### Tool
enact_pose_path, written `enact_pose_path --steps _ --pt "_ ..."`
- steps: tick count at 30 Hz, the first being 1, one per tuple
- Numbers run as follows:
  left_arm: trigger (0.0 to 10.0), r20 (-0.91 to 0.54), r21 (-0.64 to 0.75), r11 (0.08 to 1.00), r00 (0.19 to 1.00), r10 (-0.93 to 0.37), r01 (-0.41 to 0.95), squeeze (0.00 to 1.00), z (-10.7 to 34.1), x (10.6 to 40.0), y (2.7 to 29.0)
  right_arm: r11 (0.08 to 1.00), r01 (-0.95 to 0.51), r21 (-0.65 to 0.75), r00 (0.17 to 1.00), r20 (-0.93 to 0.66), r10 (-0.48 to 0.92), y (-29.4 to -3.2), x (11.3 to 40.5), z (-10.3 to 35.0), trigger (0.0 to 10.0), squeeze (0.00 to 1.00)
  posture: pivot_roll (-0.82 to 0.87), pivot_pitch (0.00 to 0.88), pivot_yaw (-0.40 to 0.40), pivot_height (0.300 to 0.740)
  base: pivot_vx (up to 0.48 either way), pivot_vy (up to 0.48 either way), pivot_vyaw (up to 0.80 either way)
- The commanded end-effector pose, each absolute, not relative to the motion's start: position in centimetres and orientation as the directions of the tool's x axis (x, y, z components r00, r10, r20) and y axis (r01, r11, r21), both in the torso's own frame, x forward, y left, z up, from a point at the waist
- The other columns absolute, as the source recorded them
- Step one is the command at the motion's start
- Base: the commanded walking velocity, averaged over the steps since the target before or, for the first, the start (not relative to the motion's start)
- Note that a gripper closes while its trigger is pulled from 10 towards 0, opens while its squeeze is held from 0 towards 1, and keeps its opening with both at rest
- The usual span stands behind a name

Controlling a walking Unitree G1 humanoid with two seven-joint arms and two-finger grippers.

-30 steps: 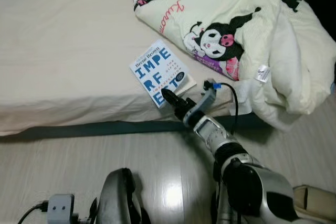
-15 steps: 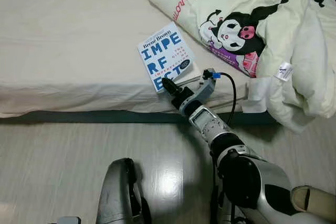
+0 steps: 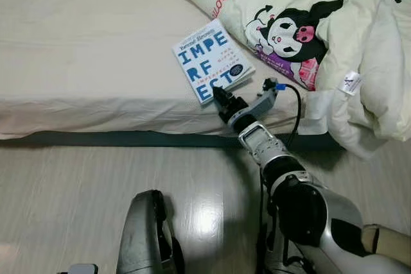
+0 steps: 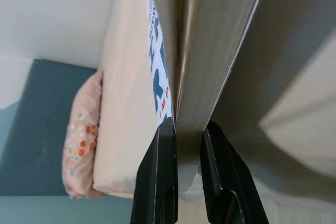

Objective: Clean up the room

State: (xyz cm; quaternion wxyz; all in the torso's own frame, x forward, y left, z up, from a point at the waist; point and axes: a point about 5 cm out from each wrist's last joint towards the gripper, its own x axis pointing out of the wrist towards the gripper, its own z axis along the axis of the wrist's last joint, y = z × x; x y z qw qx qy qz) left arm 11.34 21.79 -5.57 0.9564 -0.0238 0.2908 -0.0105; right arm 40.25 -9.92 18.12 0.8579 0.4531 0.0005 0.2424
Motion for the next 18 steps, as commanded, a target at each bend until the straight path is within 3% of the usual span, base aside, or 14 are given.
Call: enact_pose_path --steps 1,4,8,14,15,18 --pt "10.0 -0.592 -0.064 0.998 0.805 -0.034 -0.004 0.0 -6.2 10.7 21.4 0.397 -0.532 0.748 0.821 0.34 0.459 -9.1 40.3 19.9 0.0 0.0 0.15 0.443 0.085 0.395 0.0 0.0 0.0" --pt "10.0 -0.516 -0.069 0.995 0.856 0.03 -0.076 0.0 -5.1 14.4 22.4 0.298 -0.7 0.649 0.685 0.49 0.539 -8.6 39.9 21.7 0.0 0.0 0.11 0.39 0.069 0.395 0.0 0.0 0.0" --pt "10.0 -0.449 -0.073 0.99 0.891 0.073 -0.118 0.0 -3.8 17.2 23.3 0.245 -0.781 0.574 0.591 0.552 0.589 -8.3 39.4 22.3 0.0 0.0 0.08 0.362 0.065 0.395 0.0 0.0 0.0" --pt "10.0 -0.319 -0.1 0.977 0.936 0.146 -0.187 0.0 -0.6 22.3 24.9 0.389 -0.766 0.512 0.629 0.468 0.621 -8.8 39.1 21.2 0.0 0.0 0.01 0.276 0.066 0.395 0.0 0.0 0.0" --pt "10.0 -0.208 -0.134 0.97 0.963 0.173 -0.203 0.0 2.4 26.2 25.5 0.443 -0.744 0.499 0.66 0.449 0.603 -10.1 38.6 20.1 0.0 0.0 -0.03 0.22 0.068 0.395 0.0 0.0 0.0" --pt "10.0 -0.157 -0.154 0.967 0.971 0.178 -0.202 0.0 3.9 27.9 25.5 0.446 -0.745 0.495 0.66 0.456 0.597 -10.8 38.1 19.4 0.0 0.0 -0.03 0.213 0.069 0.4 0.0 0.0 0.0"
